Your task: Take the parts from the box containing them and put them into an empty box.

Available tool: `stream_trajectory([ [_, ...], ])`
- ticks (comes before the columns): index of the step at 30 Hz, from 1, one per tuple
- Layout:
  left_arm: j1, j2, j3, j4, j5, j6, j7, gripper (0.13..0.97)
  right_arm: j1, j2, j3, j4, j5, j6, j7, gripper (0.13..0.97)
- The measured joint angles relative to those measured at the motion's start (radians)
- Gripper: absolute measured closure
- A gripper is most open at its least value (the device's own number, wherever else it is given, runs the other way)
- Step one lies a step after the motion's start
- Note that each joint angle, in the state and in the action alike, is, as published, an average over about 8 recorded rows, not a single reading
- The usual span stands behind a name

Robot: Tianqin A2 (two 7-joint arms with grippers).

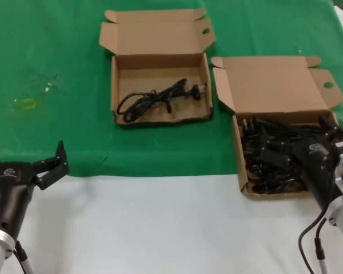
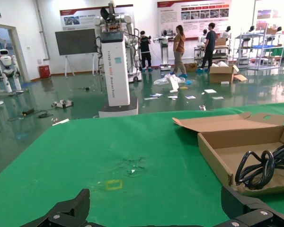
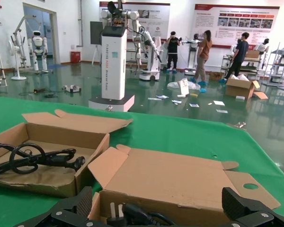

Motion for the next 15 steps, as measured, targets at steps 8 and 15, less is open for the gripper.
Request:
stream_trajectory([
  [8,0.0,0.0,0.0,0.0,0.0,0.0,0.0,0.132,0.0,0.0,0.0,0.0,0.0,0.0,0.0,0.129],
  [15,0.0,0.0,0.0,0.0,0.0,0.0,0.0,0.132,0.0,0.0,0.0,0.0,0.0,0.0,0.0,0.129],
])
